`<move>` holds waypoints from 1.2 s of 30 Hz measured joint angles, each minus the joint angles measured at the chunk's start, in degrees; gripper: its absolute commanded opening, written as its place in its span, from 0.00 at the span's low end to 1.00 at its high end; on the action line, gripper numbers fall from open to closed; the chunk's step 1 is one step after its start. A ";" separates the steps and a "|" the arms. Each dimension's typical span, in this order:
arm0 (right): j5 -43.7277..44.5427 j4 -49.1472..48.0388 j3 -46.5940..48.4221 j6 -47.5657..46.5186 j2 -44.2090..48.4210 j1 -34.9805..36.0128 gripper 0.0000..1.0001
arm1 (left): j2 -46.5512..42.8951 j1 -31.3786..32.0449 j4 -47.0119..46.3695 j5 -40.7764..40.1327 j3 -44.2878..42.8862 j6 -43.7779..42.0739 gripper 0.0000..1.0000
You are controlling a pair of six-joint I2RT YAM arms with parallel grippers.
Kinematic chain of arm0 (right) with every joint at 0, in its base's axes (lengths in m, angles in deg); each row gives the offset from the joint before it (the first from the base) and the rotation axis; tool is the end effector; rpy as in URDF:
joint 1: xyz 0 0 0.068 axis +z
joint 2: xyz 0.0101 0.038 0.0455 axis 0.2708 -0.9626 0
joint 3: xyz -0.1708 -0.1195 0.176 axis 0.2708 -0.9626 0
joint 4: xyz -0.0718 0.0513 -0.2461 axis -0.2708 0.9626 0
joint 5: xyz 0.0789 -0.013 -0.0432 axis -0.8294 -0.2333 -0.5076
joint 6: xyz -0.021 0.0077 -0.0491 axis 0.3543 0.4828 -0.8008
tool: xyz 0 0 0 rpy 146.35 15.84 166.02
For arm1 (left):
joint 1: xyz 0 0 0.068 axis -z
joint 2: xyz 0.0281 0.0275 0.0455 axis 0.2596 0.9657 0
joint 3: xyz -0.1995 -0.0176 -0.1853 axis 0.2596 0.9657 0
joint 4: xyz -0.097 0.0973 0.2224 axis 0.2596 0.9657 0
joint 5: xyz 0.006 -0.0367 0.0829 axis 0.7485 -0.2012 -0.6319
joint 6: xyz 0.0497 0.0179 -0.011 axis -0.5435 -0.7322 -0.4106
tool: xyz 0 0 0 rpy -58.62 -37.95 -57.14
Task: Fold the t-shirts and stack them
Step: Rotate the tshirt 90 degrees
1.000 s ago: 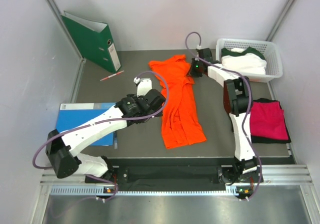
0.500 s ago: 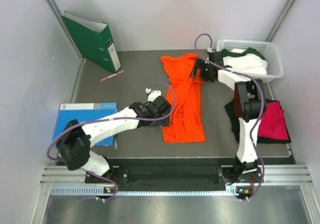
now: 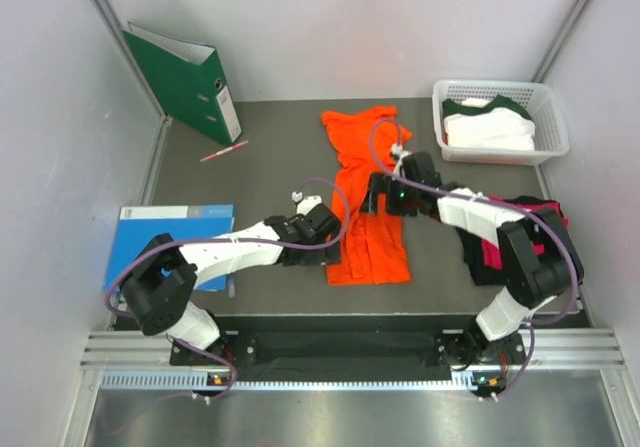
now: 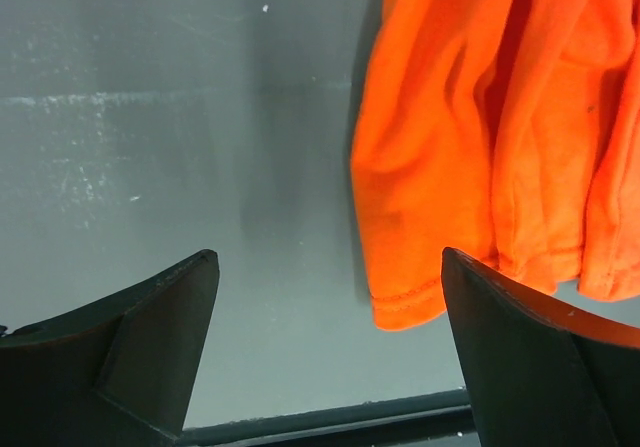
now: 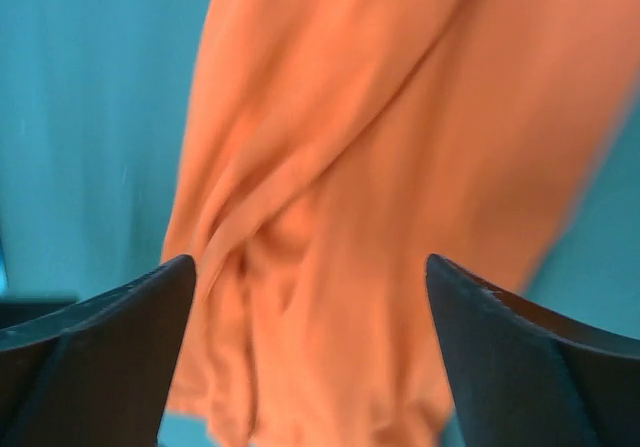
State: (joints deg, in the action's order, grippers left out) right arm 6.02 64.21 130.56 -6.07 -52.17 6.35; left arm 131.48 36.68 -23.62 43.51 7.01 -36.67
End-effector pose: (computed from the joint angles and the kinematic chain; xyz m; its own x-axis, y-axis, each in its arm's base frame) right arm 0.3156 0.1382 0.1962 -0.8234 0.1017 -0.5583 -0.2117 0.8577 0.4685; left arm 0.1863 -0.2219 0.1919 -0.8881 -0.0647 -0.4550 0.0244 0.9820 -0.1873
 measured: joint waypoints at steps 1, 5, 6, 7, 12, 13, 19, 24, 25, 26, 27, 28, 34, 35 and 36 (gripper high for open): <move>0.15 0.13 -1.77 0.28 1.20 1.95 1.00 | 0.07 -0.02 0.00 -0.24 0.00 0.00 0.98; 4.24 2.29 -5.07 0.52 3.67 9.84 1.00 | 1.53 -1.57 0.13 -0.83 -0.17 -0.02 0.98; 6.14 2.89 -5.07 0.52 3.82 11.69 0.93 | 1.77 -2.58 0.07 -0.48 -0.17 -0.07 0.98; 7.65 3.48 -4.98 0.52 3.91 13.33 0.73 | 1.90 -4.07 0.09 0.04 -0.17 -0.11 0.98; 19.08 9.64 -1.90 0.74 2.73 22.03 0.21 | 0.87 -11.56 -1.51 2.62 1.44 -0.70 0.98; 20.65 10.62 -0.85 0.90 2.08 23.32 0.20 | 0.09 -13.25 -1.75 3.37 2.23 -0.96 0.98; 30.60 17.14 6.32 3.54 -4.33 30.40 0.22 | -3.30 -20.92 -1.92 6.01 3.76 -3.10 0.98; 34.77 21.51 7.17 5.97 -6.29 32.83 0.42 | -3.26 -21.84 -1.95 7.67 3.76 -4.37 0.98; 35.50 22.49 7.17 6.32 -6.29 33.00 0.44 | -3.13 -21.86 -1.97 7.93 3.76 -4.57 0.98; 36.06 23.28 7.19 6.75 -6.29 33.11 0.44 | -2.93 -21.86 -2.12 8.26 3.76 -4.72 0.98; 36.68 24.00 7.19 7.08 -6.29 33.24 0.44 | -2.69 -21.86 -2.21 8.55 3.76 -4.81 0.98; 37.03 24.52 7.19 7.21 -6.29 33.38 0.45 | -2.43 -21.86 -2.43 8.87 3.76 -4.83 0.98; 39.19 27.36 7.21 9.01 -6.27 35.56 0.44 | -1.36 -21.94 -3.04 9.64 3.85 -5.03 0.98; 39.47 27.71 7.23 9.35 -6.23 35.91 0.45 | -1.25 -21.94 -3.06 9.64 3.91 -5.07 0.98; 39.76 28.15 7.30 9.55 -6.14 36.24 0.44 | -1.14 -21.94 -3.15 9.68 4.04 -5.16 0.98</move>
State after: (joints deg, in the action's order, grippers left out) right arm 45.78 92.37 137.86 3.48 -58.31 42.59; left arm 130.34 14.73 -26.77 53.19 11.05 -41.83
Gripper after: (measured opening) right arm 0.444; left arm 0.980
